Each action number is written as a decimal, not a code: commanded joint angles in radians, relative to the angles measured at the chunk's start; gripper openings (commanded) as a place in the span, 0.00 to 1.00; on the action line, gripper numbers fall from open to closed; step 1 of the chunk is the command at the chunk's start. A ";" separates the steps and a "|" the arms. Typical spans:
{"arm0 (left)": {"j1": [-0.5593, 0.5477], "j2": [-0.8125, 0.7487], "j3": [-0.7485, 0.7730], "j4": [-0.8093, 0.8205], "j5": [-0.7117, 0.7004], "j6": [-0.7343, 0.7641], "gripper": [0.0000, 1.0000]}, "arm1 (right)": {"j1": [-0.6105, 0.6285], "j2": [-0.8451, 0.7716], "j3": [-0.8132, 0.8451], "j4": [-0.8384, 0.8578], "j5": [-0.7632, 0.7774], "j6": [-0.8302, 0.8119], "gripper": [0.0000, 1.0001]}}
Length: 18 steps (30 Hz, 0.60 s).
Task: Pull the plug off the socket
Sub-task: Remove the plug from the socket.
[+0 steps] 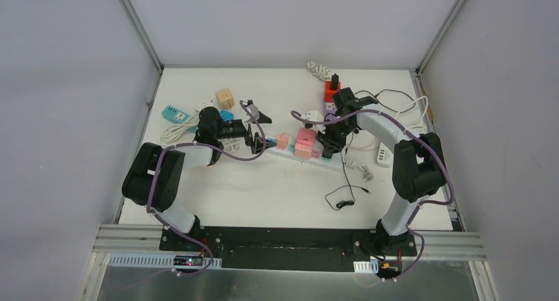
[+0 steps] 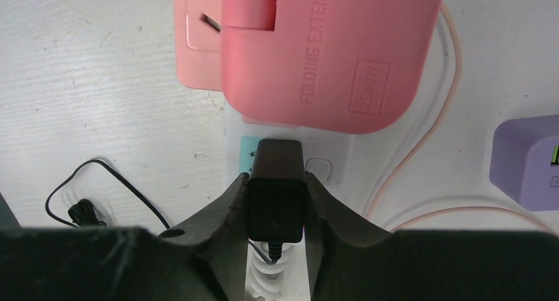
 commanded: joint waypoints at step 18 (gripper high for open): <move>-0.178 -0.160 0.115 -0.846 -0.163 0.873 0.99 | -0.038 -0.031 -0.070 -0.122 -0.068 -0.243 0.00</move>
